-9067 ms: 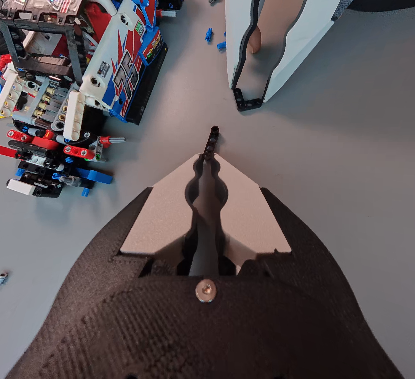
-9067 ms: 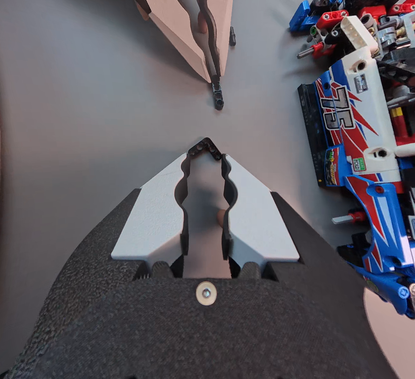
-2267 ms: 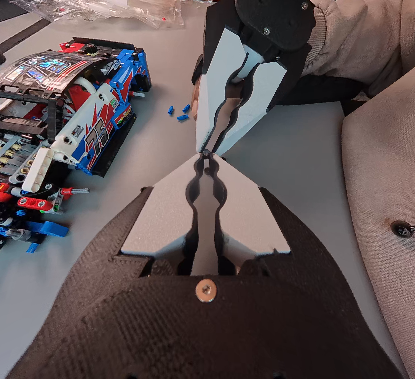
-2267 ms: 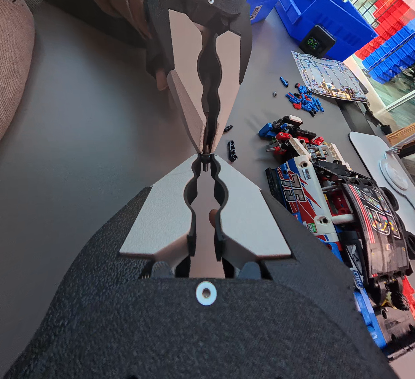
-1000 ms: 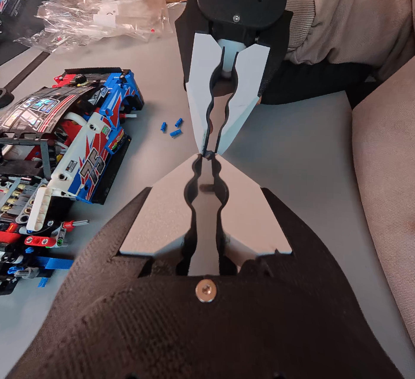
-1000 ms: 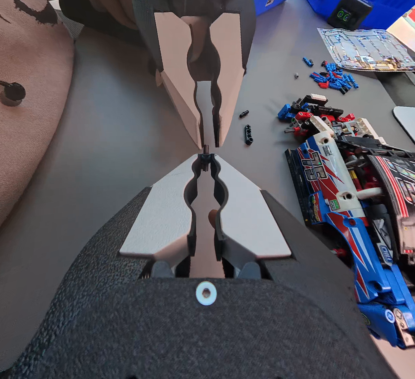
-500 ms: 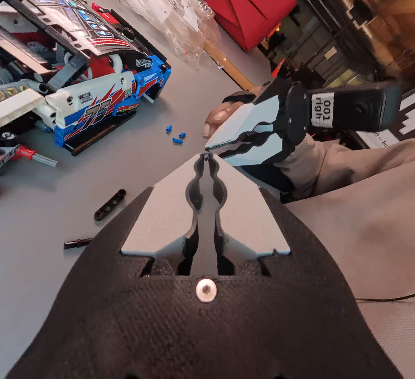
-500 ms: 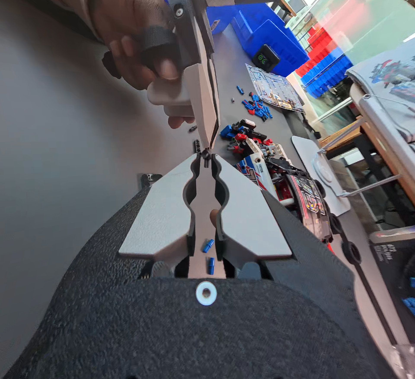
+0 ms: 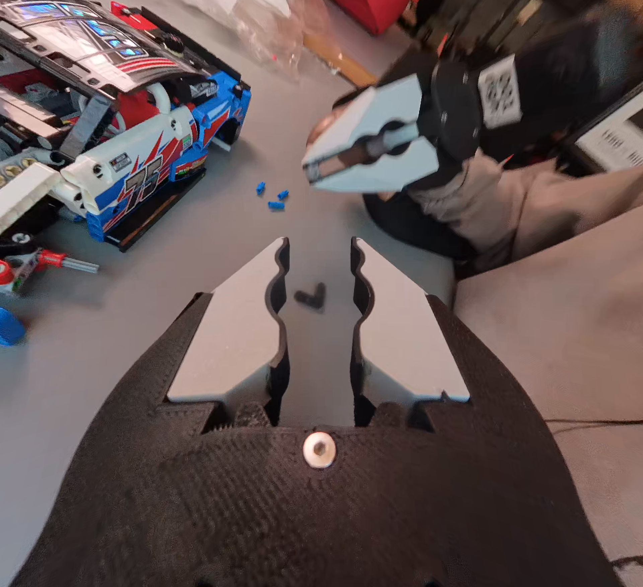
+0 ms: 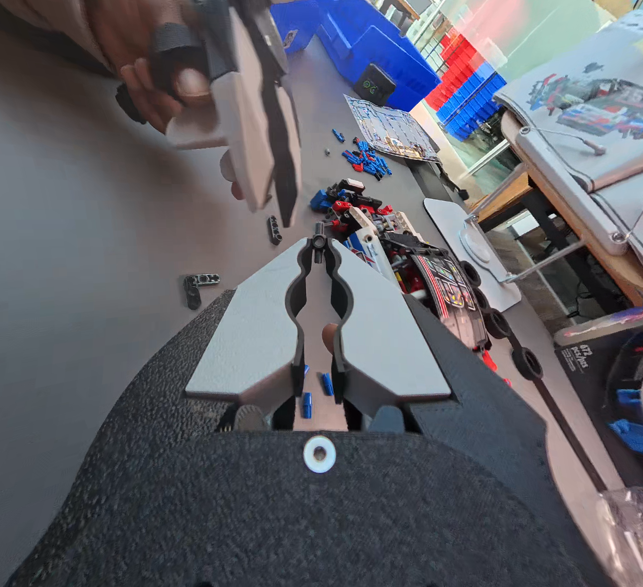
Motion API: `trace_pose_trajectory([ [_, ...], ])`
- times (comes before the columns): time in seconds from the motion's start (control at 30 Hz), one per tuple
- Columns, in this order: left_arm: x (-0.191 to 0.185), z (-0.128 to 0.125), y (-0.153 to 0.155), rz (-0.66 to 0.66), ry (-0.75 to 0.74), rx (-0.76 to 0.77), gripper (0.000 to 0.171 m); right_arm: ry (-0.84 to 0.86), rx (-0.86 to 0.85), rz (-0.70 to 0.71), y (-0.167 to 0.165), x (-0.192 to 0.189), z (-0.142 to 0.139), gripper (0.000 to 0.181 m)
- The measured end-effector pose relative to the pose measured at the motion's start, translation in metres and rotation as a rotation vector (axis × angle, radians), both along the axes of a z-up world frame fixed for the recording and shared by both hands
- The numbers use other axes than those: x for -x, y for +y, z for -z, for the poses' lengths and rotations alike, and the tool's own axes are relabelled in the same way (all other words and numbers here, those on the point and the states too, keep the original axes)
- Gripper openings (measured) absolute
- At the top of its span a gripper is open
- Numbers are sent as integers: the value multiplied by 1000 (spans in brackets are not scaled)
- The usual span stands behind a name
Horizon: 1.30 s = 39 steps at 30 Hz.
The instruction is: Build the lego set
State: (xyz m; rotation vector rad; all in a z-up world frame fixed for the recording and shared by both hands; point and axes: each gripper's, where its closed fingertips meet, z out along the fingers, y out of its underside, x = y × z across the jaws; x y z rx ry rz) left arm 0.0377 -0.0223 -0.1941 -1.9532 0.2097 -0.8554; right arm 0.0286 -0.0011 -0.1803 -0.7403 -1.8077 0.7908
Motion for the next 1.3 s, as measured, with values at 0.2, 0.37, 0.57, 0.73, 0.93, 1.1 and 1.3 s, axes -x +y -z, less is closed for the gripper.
trace_pose_trajectory([
  [0.2, -17, 50, -17, 182, 497, 59, 43, 56, 131, 100, 43, -10, -20, 4],
  [0.37, -19, 66, -16, 222, 662, 100, 39, 30, 136, 80, 36, -9, -15, 4],
  [0.57, -20, 67, -14, 267, 724, 145, 22, -8, 203, 43, 29, -10, -11, 5],
  [0.73, -20, 65, -10, 289, 713, 14, 22, -40, 298, -5, 24, -13, -10, 5],
  [0.93, -12, -1, -6, 163, 465, -342, 21, -75, 379, -125, 5, -20, -11, 5],
  [1.1, -9, -32, -10, 118, 377, -462, 21, -113, 435, -253, -19, -26, -10, 5],
  [1.3, -11, -23, -11, 135, 430, -450, 21, -126, 462, -321, -34, -28, -10, 5],
])
